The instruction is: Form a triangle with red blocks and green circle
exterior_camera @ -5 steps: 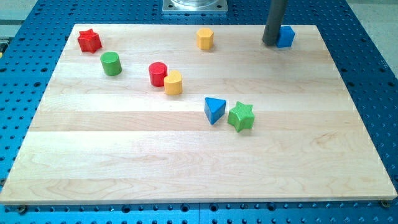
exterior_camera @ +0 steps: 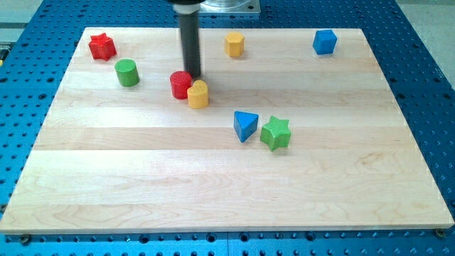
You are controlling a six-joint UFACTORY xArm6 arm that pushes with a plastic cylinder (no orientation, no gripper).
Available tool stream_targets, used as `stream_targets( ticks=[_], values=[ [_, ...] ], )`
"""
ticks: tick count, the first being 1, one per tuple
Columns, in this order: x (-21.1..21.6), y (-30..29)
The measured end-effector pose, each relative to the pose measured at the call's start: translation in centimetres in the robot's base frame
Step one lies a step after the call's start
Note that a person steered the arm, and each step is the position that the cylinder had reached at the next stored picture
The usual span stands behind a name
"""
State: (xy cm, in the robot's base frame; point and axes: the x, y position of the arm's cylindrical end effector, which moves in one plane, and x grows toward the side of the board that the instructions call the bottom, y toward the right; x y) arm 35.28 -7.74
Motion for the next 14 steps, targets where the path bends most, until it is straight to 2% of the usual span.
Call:
stream_targets(
  ticks=[1,2,3,4,5,6,7,8,9,11,12,13,14],
  values=[
    [4.4,-1.3],
    [7.2,2.5],
    [11.1,-6.1],
    [11.1,-11.0],
    [10.7,-2.1],
    [8.8,-0.7],
    [8.7,-6.7],
    [8.3,-3.5],
    [6.1,-1.8],
    [5.9,-13.3],
    [1.2,-13.0],
    [0.6,-10.5],
    [-1.8,-7.7]
  ],
)
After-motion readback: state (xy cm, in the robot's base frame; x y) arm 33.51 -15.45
